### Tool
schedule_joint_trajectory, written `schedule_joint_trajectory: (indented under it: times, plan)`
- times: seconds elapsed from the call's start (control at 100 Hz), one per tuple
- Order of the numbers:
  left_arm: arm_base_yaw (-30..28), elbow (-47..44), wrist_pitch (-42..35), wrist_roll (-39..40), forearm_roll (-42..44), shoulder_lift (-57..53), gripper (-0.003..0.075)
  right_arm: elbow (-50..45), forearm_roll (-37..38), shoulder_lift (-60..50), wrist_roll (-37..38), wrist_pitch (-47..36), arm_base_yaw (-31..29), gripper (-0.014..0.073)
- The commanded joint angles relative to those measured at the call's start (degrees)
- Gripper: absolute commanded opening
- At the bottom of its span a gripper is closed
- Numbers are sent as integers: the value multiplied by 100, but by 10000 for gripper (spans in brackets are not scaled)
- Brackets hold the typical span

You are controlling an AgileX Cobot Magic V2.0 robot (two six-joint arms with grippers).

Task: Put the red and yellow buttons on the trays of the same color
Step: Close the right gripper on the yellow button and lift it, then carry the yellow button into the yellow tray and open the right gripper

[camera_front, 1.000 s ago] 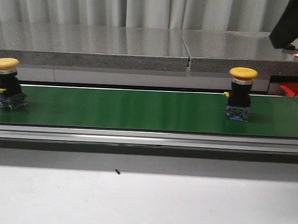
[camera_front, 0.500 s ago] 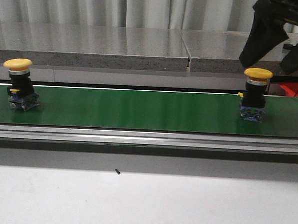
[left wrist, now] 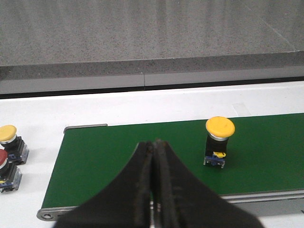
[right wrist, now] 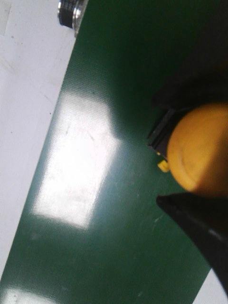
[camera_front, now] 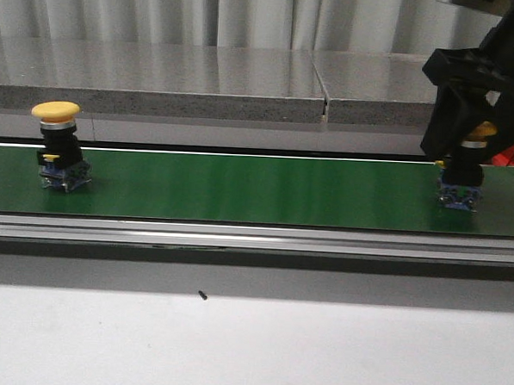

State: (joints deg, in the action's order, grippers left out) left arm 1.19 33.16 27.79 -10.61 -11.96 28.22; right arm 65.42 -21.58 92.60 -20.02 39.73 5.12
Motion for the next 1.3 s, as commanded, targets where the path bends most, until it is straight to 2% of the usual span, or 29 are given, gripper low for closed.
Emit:
schedule_joint_trajectory:
  times: [0.0,0.09,0.31,0.64,0.81,1.0,1.29]
  plan:
    - [36,150,-471,8,-57,29,-20,212,-45,-225,-83,11,22,272]
    - [36,150,-471,8,-57,29,-20,240,-28,-267,-83,188,3,213]
    - [36,150,-471,8,-57,29,-20,247,-9,-672,-34,452,-391,214]
    - [36,150,-471,8,-57,29,-20,247,-9,-986,-9,767,-2222,214]
    - [36,150,-471,8,-57,29,-20,247,-9,-957,-1,412,-2940,214]
    - [36,150,-471,8,-57,29,-20,247,-9,-696,-1,225,-3254,214]
    - [36,150,-471,8,-57,29,-20,241,-9,-10,-1,-53,-3255,214]
